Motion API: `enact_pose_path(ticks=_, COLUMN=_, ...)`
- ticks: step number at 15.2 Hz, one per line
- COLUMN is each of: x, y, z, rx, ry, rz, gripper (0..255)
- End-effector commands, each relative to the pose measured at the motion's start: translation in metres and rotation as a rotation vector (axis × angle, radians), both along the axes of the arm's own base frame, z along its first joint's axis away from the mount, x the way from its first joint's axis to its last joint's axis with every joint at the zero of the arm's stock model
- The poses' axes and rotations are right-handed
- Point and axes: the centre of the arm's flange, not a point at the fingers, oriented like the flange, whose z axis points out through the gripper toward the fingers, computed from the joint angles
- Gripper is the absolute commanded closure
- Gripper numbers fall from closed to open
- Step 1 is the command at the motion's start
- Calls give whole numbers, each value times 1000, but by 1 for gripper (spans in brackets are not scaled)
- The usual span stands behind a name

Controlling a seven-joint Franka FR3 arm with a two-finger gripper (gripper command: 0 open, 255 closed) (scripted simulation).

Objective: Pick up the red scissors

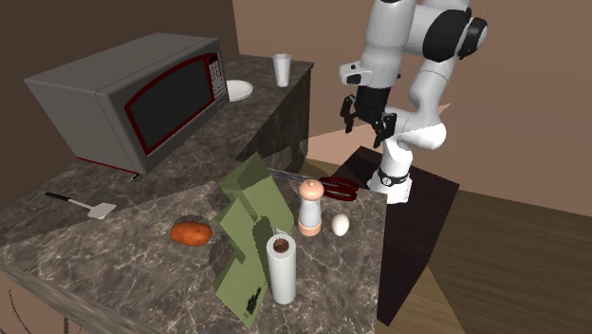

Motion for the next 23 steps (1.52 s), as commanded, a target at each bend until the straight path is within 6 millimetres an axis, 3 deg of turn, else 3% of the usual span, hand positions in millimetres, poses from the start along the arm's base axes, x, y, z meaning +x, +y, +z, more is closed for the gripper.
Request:
enact_pose_path(ticks=1, x=0, y=0, z=0, rx=0, ry=0, rz=0, gripper=0)
enact_pose_path(ticks=12, x=43, y=-90, z=-106, rx=-7, ry=16, rz=-484, gripper=0)
enact_pose_path(ticks=23, x=39, y=-188, z=-208, rx=-13, ry=32, rz=-954, gripper=0)
